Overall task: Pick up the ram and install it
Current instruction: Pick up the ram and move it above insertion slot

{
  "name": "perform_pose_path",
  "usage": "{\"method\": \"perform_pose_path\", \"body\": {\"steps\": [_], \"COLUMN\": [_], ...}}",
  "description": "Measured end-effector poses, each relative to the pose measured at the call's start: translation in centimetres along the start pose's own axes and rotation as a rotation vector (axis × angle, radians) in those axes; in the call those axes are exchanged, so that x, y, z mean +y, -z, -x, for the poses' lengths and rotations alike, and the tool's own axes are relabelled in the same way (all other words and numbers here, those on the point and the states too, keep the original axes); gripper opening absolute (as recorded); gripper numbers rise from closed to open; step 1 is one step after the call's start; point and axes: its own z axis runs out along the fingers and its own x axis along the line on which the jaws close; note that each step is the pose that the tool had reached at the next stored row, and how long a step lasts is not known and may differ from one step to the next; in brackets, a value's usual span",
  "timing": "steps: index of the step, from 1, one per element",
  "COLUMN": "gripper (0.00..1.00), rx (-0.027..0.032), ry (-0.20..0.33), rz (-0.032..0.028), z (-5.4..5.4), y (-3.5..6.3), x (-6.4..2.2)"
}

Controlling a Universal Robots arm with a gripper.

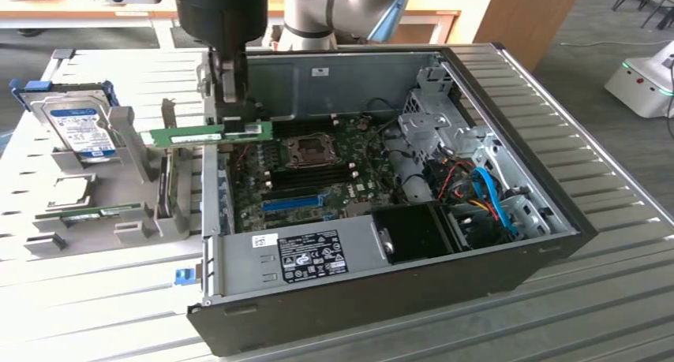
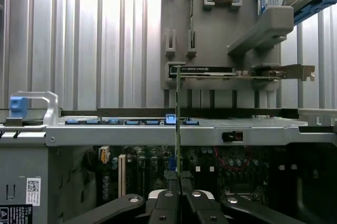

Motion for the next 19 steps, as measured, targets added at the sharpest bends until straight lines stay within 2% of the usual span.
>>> {"method": "perform_pose_path", "body": {"steps": [19], "gripper": [0.12], "rx": [0.0001], "ry": [0.003], "rz": [0.0015], "z": [0.1], "y": [0.21], "x": [-5.25]}}
